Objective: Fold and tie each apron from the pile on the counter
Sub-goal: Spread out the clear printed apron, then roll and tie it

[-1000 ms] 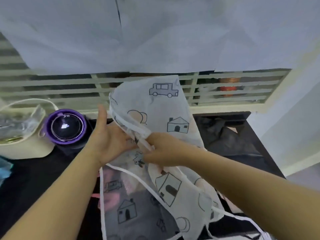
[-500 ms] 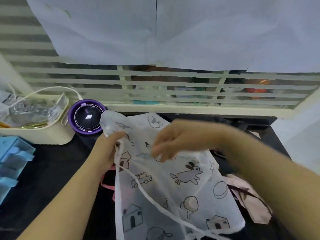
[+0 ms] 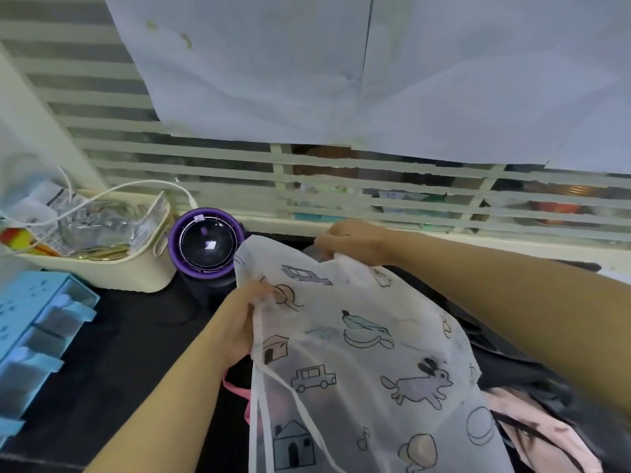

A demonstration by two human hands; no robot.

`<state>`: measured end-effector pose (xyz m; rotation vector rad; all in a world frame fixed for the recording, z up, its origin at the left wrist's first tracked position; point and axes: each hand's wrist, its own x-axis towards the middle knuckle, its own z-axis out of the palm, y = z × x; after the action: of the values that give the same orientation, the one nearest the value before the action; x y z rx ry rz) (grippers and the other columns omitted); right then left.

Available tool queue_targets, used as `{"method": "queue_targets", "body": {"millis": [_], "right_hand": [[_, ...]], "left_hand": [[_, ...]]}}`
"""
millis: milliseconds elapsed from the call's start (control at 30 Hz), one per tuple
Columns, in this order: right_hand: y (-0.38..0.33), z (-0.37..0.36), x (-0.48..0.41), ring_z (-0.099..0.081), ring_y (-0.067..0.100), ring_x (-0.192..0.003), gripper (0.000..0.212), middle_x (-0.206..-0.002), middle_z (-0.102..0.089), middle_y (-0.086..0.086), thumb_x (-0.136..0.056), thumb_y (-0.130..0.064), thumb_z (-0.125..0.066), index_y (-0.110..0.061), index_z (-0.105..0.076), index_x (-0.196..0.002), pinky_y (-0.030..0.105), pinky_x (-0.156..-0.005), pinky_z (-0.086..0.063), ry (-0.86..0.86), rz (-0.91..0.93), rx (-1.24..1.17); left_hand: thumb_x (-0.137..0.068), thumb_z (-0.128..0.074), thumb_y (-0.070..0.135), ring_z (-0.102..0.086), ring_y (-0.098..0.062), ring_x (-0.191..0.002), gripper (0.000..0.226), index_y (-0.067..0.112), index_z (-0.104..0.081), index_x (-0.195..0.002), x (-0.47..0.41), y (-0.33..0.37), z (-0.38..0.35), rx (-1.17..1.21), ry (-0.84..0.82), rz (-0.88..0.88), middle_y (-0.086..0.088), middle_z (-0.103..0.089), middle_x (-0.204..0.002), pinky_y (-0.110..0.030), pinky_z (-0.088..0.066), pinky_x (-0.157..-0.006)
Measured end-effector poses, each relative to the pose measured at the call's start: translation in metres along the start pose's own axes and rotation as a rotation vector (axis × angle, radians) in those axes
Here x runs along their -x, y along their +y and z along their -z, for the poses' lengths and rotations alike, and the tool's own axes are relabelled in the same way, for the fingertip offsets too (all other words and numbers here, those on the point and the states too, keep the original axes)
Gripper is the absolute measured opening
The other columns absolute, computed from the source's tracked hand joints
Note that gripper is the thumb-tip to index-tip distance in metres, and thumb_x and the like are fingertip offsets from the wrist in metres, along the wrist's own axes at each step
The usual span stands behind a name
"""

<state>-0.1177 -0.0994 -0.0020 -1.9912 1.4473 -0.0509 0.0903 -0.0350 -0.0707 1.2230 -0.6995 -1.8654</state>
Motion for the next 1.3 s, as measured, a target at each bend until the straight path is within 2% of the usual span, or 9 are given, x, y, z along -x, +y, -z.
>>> {"method": "queue_targets", "body": {"millis": [233, 333, 567, 667, 767, 867, 1033, 1167, 1300], "right_hand": [[0.072, 0.054, -0.005, -0.049, 0.025, -0.060, 0.058, -0.061, -0.051, 0.010, -0.100, -0.050, -0.026, -0.009, -0.052, -0.068, 0.030, -0.053, -0.034, 0.367, -0.048, 0.250], [0.105, 0.054, -0.008, -0.055, 0.027, -0.065, 0.069, -0.061, -0.054, 0.009, -0.090, -0.062, -0.019, -0.008, -0.057, -0.071, 0.032, -0.059, -0.038, 0.340, -0.062, 0.371], [0.134, 0.035, -0.005, -0.051, 0.020, -0.080, 0.024, -0.089, -0.059, 0.004, -0.089, -0.046, -0.059, -0.027, -0.051, -0.079, 0.031, -0.066, -0.040, 0.206, -0.121, 0.465], [0.144, 0.031, -0.002, -0.055, 0.026, -0.085, 0.019, -0.090, -0.059, 0.008, -0.090, -0.037, -0.060, -0.022, -0.051, -0.083, 0.033, -0.068, -0.043, 0.225, -0.201, 0.493], [0.150, 0.026, 0.004, -0.054, 0.026, -0.082, 0.014, -0.077, -0.056, 0.002, -0.089, -0.031, -0.064, -0.018, -0.060, -0.092, 0.030, -0.066, -0.038, 0.259, -0.239, 0.413], [0.156, 0.029, 0.014, -0.051, 0.019, -0.071, 0.025, -0.067, -0.049, -0.006, -0.084, -0.036, -0.069, -0.023, -0.052, -0.072, 0.029, -0.056, -0.033, 0.247, -0.256, 0.263], [0.177, 0.040, 0.036, -0.055, 0.012, -0.092, 0.015, -0.096, -0.060, -0.012, -0.076, -0.037, -0.078, -0.028, -0.066, -0.077, 0.028, -0.084, -0.041, 0.302, -0.290, -0.175], [0.187, 0.044, 0.053, -0.067, 0.023, -0.096, 0.038, -0.096, -0.073, 0.003, -0.070, -0.032, -0.081, -0.004, -0.072, -0.093, 0.037, -0.095, -0.050, 0.190, -0.322, -0.512], [0.197, 0.049, 0.067, -0.070, 0.023, -0.086, 0.052, -0.086, -0.074, 0.010, -0.063, -0.043, -0.084, 0.002, -0.073, -0.087, 0.034, -0.091, -0.053, 0.007, -0.402, -0.429]], "left_hand": [[-0.087, -0.046, -0.004, -0.067, -0.032, -0.077, 0.021, -0.003, -0.066, -0.084, -0.024, -0.022, 0.028, -0.100, 0.257, 0.156, -0.021, -0.068, -0.085, -0.044, -0.053, -0.081], [-0.088, -0.048, -0.005, -0.065, -0.041, -0.097, 0.027, -0.006, -0.065, -0.108, -0.031, -0.030, 0.036, -0.187, 0.233, 0.230, -0.025, -0.069, -0.102, -0.050, -0.050, -0.093], [-0.093, -0.058, 0.015, -0.068, -0.033, -0.097, 0.020, 0.011, -0.065, -0.111, -0.060, -0.024, 0.026, -0.273, 0.252, 0.129, -0.015, -0.072, -0.101, -0.047, -0.053, -0.089], [-0.093, -0.054, 0.016, -0.062, -0.020, -0.074, 0.012, 0.011, -0.065, -0.093, -0.075, -0.020, 0.015, -0.627, 0.397, -0.085, -0.005, -0.066, -0.081, -0.031, -0.050, -0.067], [-0.084, -0.056, 0.035, -0.056, -0.027, -0.078, 0.022, 0.018, -0.061, -0.071, -0.089, -0.017, 0.003, -0.853, 0.383, -0.223, -0.014, -0.058, -0.085, -0.036, -0.044, -0.070], [-0.083, -0.061, 0.041, -0.041, -0.032, -0.130, 0.036, 0.015, -0.066, -0.106, -0.105, -0.011, 0.000, -0.893, 0.328, -0.114, -0.017, -0.036, -0.143, -0.041, -0.037, -0.106], [-0.089, -0.063, 0.043, -0.066, -0.020, -0.091, 0.024, 0.021, -0.069, -0.098, -0.121, 0.009, -0.008, -0.627, 0.205, -0.063, -0.005, -0.071, -0.098, -0.033, -0.053, -0.080], [-0.079, -0.072, 0.048, -0.064, -0.021, -0.102, 0.022, 0.034, -0.068, -0.095, -0.129, 0.017, -0.007, -0.734, 0.110, -0.101, -0.004, -0.069, -0.110, -0.044, -0.049, -0.097], [-0.071, -0.081, 0.042, -0.057, -0.021, -0.115, 0.062, 0.038, -0.051, -0.125, -0.132, 0.014, -0.005, -0.773, 0.069, -0.125, -0.001, -0.057, -0.127, -0.042, -0.047, -0.100]]}}
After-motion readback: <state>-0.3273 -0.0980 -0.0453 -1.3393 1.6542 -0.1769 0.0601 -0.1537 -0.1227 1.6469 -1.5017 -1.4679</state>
